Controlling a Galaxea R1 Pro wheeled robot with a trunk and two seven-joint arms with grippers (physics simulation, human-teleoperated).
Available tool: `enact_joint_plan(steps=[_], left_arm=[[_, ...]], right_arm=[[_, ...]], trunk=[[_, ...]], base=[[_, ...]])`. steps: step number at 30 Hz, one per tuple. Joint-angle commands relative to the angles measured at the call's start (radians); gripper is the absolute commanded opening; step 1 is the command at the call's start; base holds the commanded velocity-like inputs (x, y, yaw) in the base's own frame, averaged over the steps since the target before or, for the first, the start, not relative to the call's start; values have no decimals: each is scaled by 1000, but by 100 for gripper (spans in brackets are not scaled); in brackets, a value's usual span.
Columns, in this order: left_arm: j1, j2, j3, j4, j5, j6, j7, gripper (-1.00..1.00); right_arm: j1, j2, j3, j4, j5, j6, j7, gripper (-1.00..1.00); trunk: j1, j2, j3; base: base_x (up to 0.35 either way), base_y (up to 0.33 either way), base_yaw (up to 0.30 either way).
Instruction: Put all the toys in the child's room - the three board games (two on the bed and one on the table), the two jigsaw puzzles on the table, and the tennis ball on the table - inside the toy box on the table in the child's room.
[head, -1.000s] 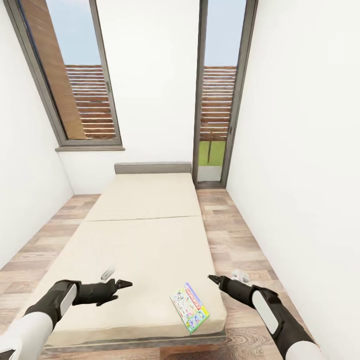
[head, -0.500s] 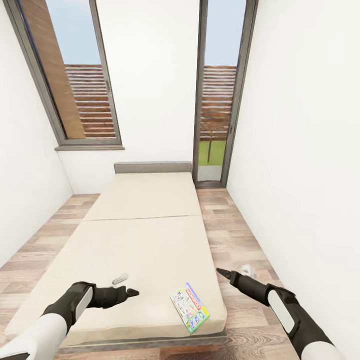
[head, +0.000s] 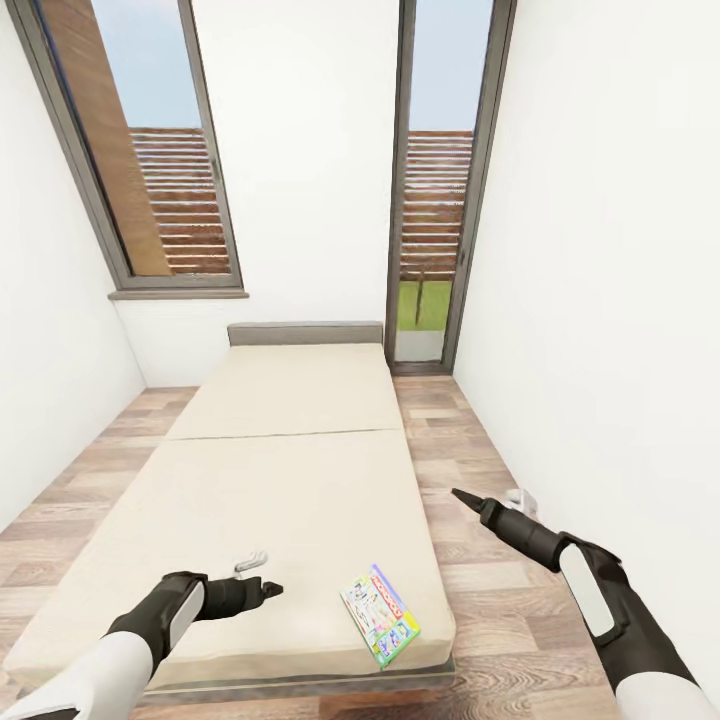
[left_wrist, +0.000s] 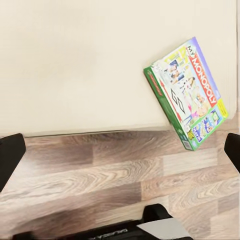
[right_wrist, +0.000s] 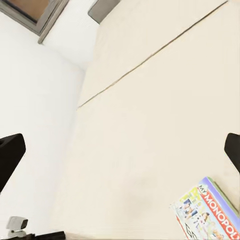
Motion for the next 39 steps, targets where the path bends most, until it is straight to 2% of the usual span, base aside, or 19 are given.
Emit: enact_joint_plan(steps=[1,11,19,27,39], left_arm=[[-1,-1,6,-1,4,7,0,100],[0,-4,5,0,3,-6,9,100],[4,-5,4,17,3,-42,11,100],[6,-4,3,82,-44,-111,51,100],[13,-17,4,150,-62,-183,66,100]], right_arm=[[-1,0,-4,-10,-4,10,1,100],[-1,-1,-15,-43,-6,21,6,100],[-1,-2,-17,-48,-11,26,40,100],[-1,-3,-19,-49,-9,24,143,100],[-1,-3,-21,-46,-9,19,166,100]], trunk=[[4,-8,-5],[42,-78,-36],[73,-134,-61],[104,-190,-86],[150,-274,-124]], base=[[0,0,0],[0,0,0],[0,0,0],[0,0,0],[0,0,0]])
